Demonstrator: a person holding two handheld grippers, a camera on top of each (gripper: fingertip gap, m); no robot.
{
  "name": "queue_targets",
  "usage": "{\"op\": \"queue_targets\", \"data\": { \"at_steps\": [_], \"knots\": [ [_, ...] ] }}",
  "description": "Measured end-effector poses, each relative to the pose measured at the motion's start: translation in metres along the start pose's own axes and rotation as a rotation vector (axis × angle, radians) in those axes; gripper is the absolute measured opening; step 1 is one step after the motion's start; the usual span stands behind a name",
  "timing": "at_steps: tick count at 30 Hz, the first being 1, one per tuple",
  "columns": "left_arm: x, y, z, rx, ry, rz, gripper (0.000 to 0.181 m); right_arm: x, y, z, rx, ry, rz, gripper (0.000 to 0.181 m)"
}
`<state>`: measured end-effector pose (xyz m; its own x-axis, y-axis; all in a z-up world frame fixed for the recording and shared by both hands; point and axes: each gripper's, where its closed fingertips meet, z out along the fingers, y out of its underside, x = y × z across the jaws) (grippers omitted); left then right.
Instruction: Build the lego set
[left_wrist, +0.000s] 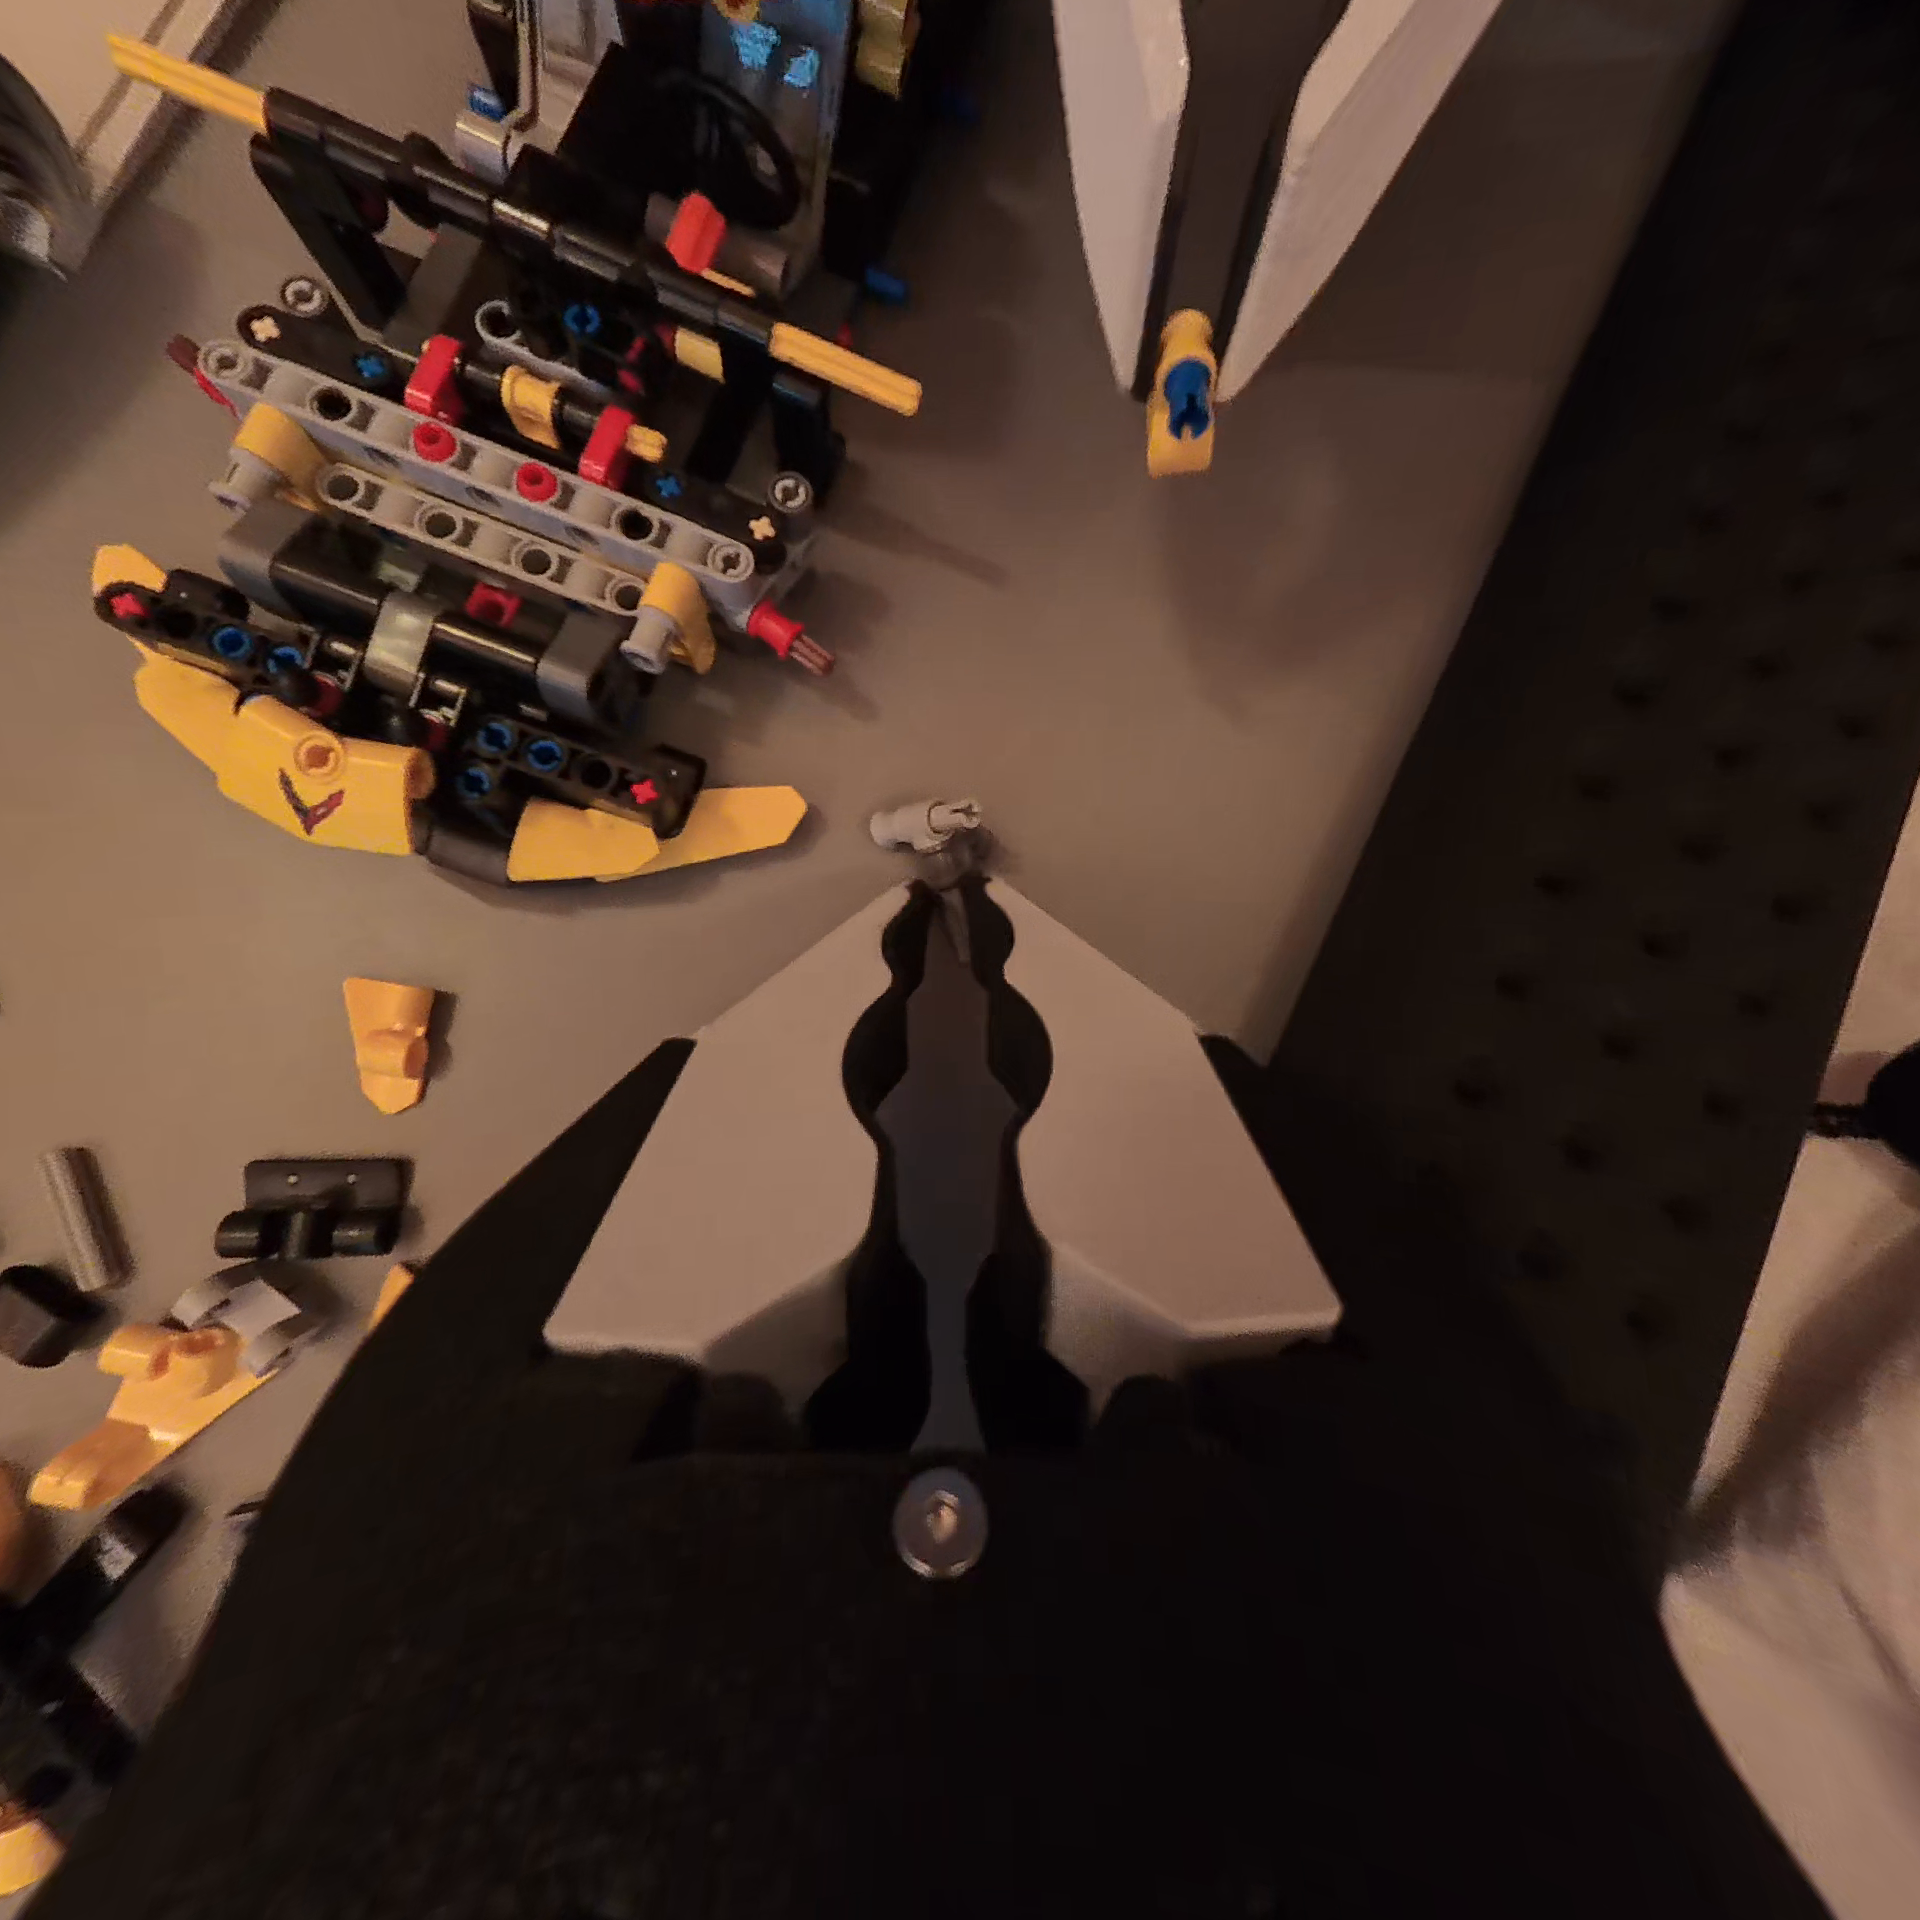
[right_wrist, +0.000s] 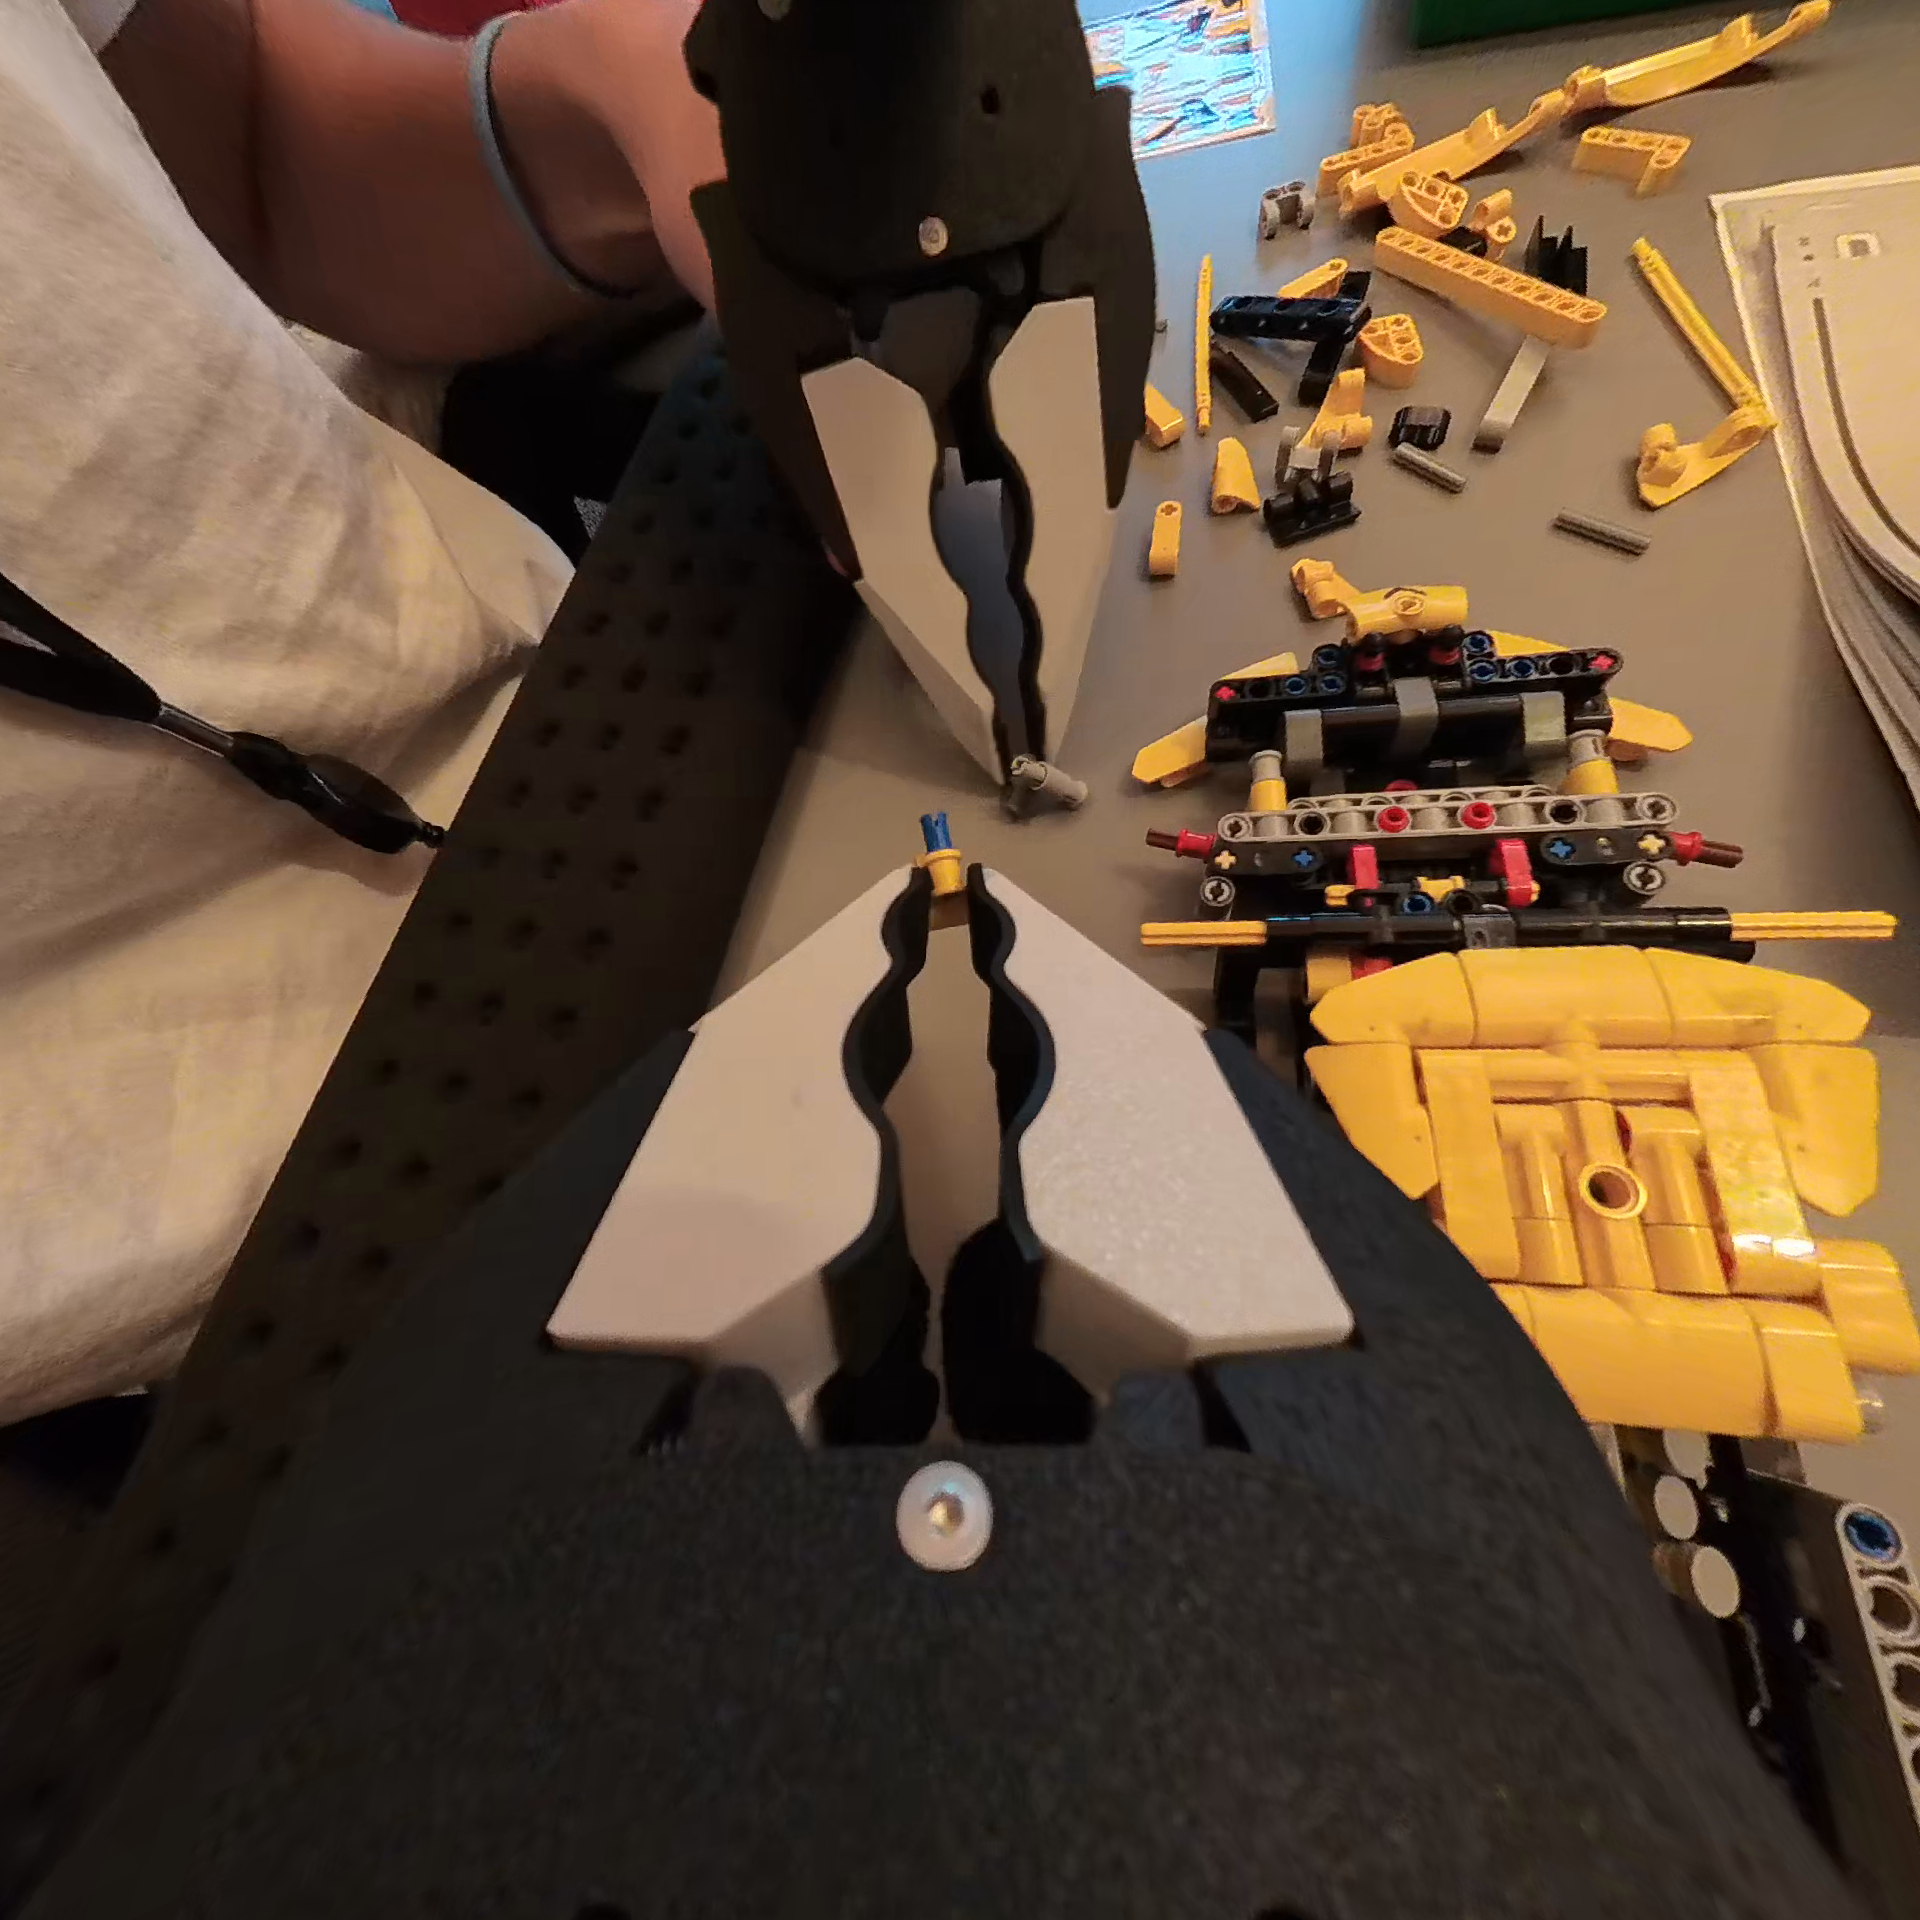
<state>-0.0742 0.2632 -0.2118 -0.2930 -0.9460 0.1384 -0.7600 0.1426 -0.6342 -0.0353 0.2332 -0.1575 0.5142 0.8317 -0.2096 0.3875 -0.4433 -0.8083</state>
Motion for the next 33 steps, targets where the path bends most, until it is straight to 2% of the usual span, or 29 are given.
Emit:
{"op": "queue_targets", "data": {
  "at_steps": [3,6,11,16,22,28,33],
  "knots": [
    [-0.001,0.0,0.0,-0.003,-0.019,0.056,0.004,0.002,-0.002,-0.002,0.01,0.013,-0.006,0.006],
    [-0.016,-0.009,-0.009,0.042,-0.134,0.182,0.004,0.008,-0.009,-0.007,0.048,0.062,-0.021,0.006],
    [-0.05,-0.041,-0.036,0.125,-0.395,0.4,0.004,0.027,-0.026,-0.022,0.145,0.178,-0.027,0.006],
    [-0.058,-0.066,-0.064,0.155,-0.536,0.604,0.004,0.04,-0.037,-0.034,0.207,0.297,-0.066,0.006],
    [-0.05,-0.066,-0.066,0.057,-0.598,0.84,0.004,0.049,-0.04,-0.034,0.205,0.373,-0.101,0.006],
    [-0.039,-0.069,-0.066,0.09,-0.577,0.849,0.004,0.047,-0.038,-0.019,0.158,0.359,-0.106,0.006],
    [-0.038,-0.074,-0.07,0.158,-0.588,0.828,0.004,0.043,-0.043,-0.017,0.184,0.335,-0.091,0.006]
  ]
}}
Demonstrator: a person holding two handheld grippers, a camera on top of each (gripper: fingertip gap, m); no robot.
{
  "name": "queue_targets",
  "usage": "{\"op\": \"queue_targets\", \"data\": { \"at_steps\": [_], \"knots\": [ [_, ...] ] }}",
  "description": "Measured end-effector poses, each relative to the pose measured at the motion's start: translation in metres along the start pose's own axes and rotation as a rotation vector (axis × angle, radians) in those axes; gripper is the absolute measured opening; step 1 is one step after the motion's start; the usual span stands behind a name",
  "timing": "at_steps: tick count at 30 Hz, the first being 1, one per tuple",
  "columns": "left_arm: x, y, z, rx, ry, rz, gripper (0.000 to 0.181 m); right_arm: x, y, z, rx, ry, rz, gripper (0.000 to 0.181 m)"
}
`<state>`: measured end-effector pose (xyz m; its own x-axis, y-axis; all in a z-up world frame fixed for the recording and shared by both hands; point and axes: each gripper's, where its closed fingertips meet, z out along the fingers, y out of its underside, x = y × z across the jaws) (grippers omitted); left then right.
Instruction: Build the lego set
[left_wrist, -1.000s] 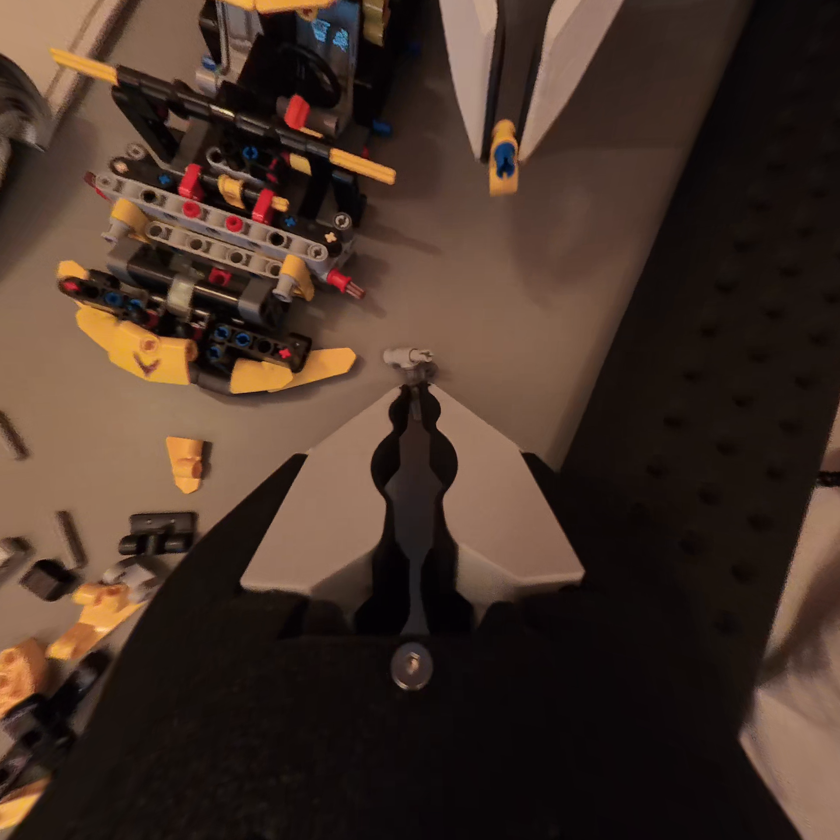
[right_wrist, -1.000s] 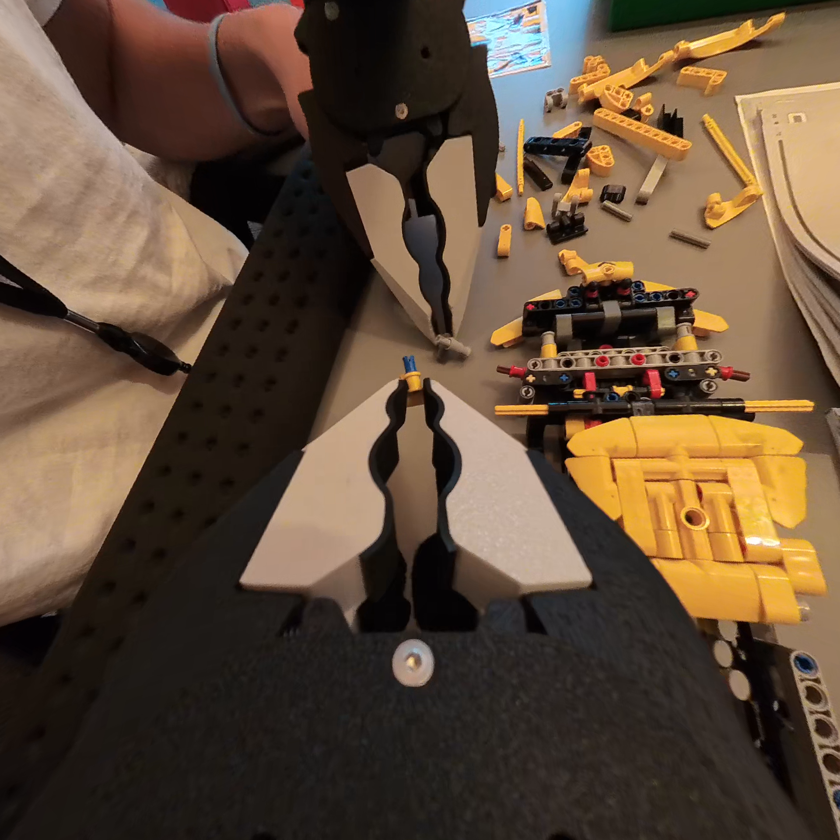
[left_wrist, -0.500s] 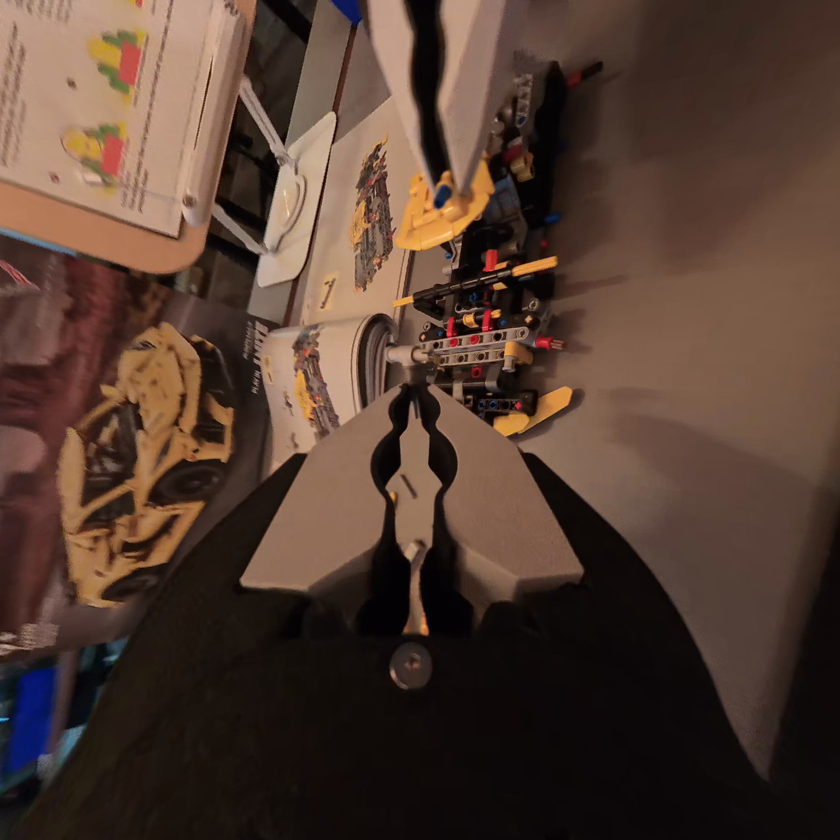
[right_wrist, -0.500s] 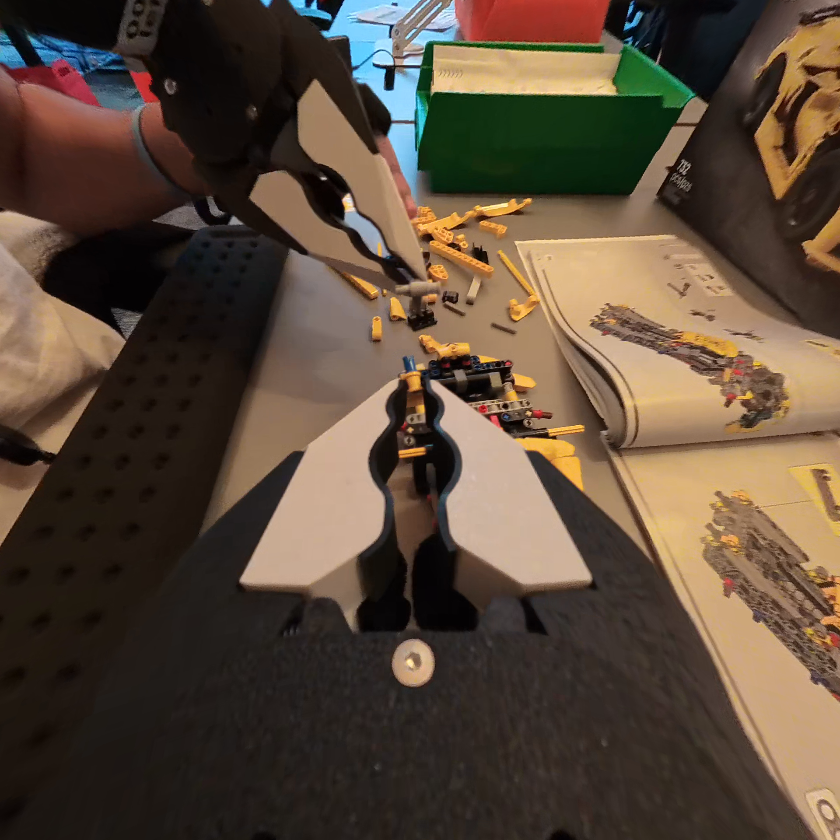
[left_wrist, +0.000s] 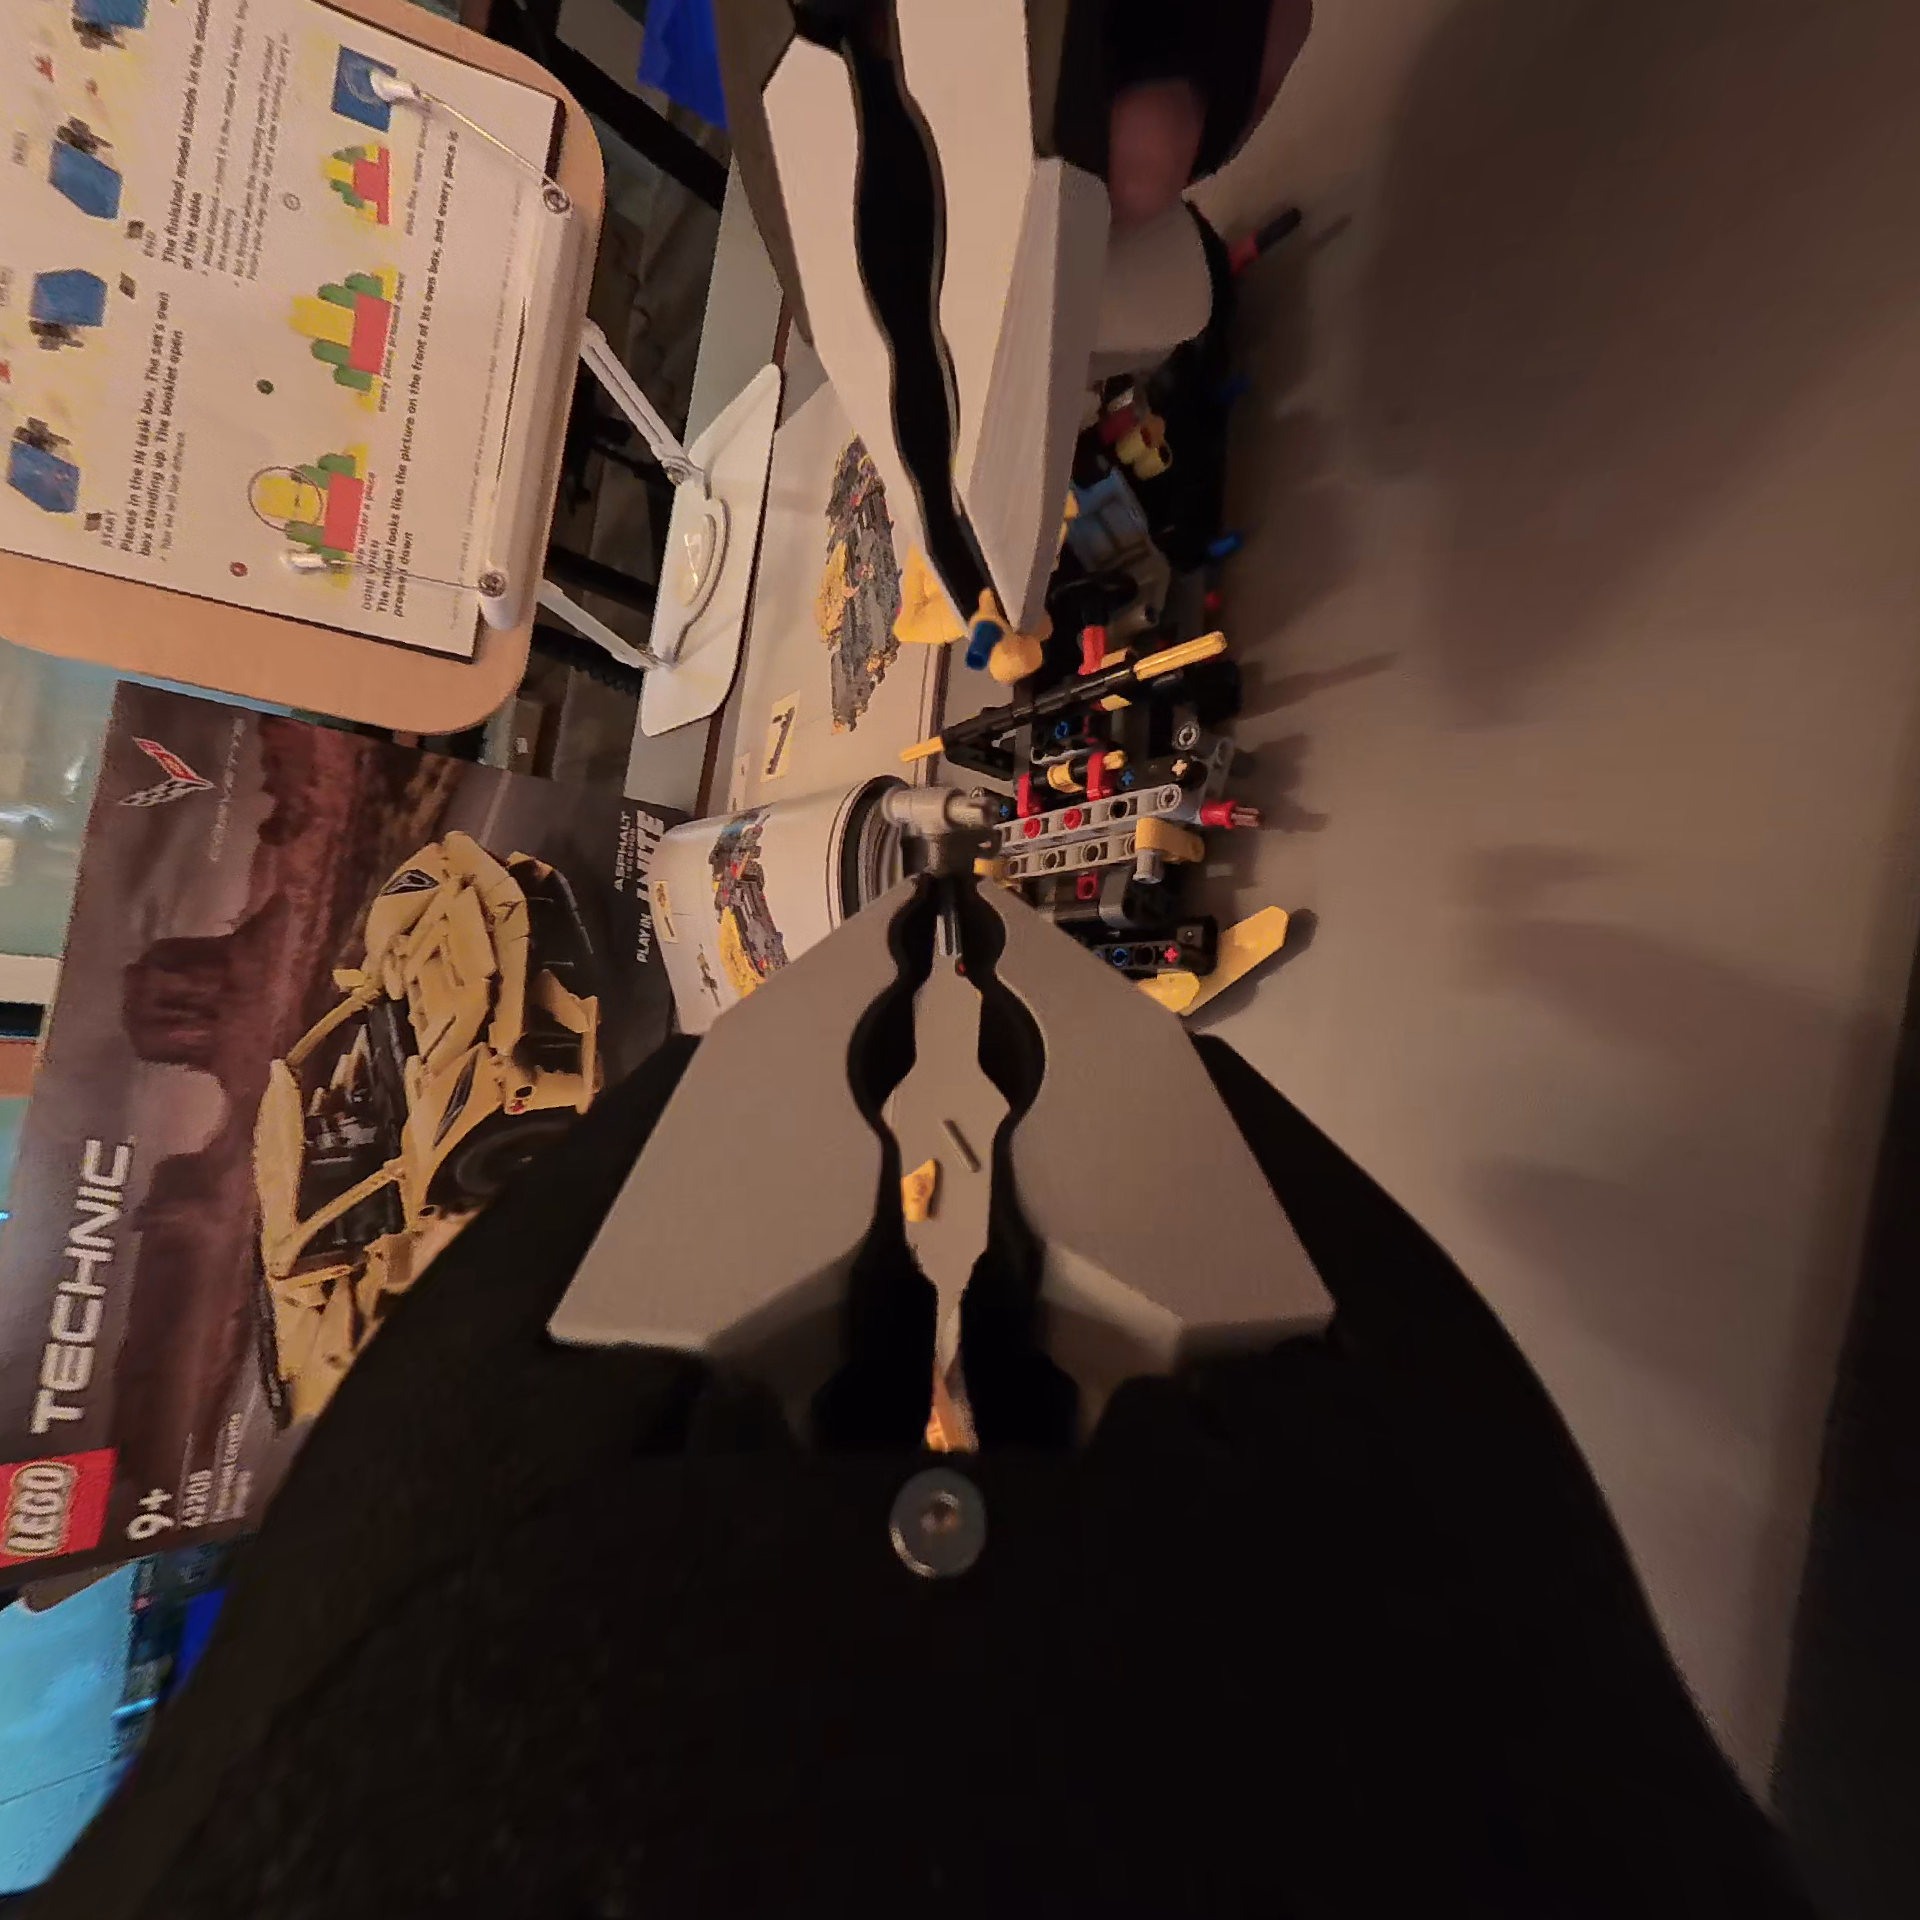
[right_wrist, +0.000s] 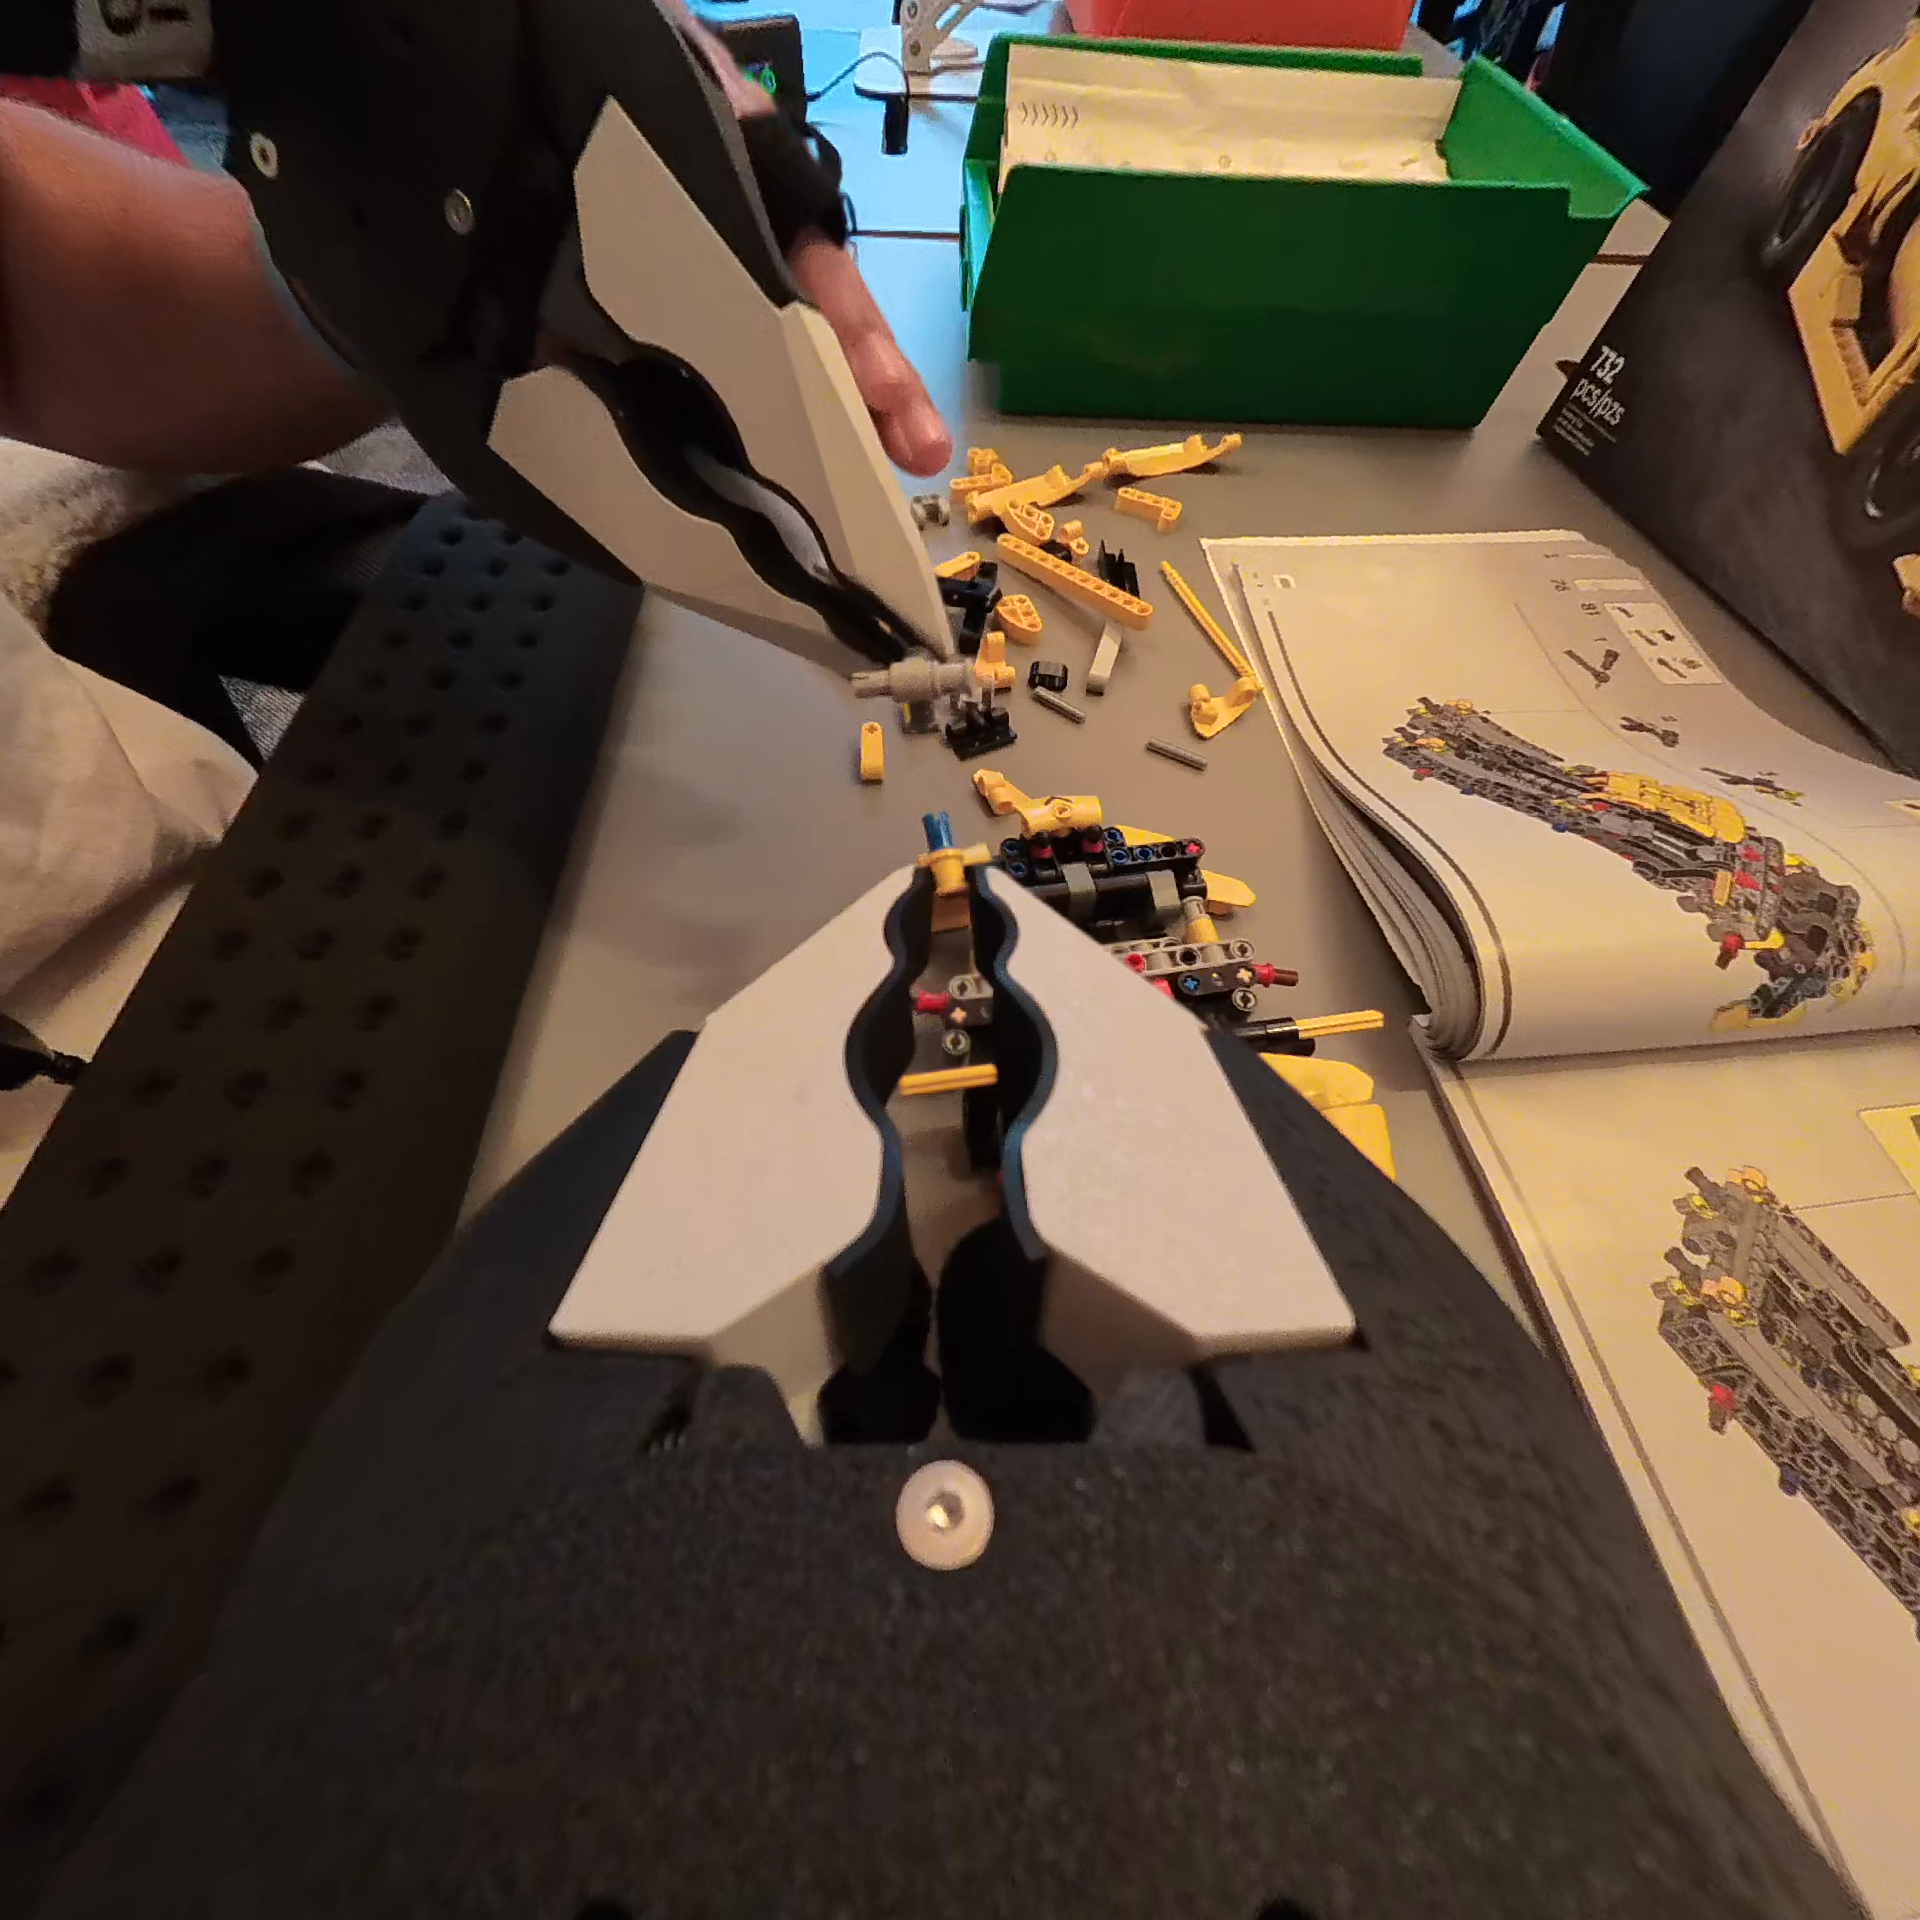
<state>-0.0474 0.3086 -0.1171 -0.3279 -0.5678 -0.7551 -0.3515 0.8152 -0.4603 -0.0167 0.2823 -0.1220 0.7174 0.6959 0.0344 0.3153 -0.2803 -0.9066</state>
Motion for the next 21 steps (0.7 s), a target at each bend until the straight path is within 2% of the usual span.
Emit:
{"op": "queue_targets", "data": {
  "at_steps": [4,10,16,21],
  "knots": [
    [0.003,0.002,0.002,0.005,0.053,-0.098,0.004,-0.002,-0.009,-0.003,0.044,-0.03,0.054,0.006],
    [0.015,0.004,0.008,0.002,0.222,-0.314,0.004,-0.008,-0.016,0.0,0.089,-0.099,0.151,0.006],
    [0.021,0.006,0.013,-0.054,0.276,-0.349,0.004,-0.015,-0.017,0.01,0.076,-0.11,0.165,0.006],
    [0.023,0.004,0.014,-0.108,0.257,-0.288,0.004,-0.018,-0.007,0.021,-0.013,-0.066,0.098,0.006]
  ]
}}
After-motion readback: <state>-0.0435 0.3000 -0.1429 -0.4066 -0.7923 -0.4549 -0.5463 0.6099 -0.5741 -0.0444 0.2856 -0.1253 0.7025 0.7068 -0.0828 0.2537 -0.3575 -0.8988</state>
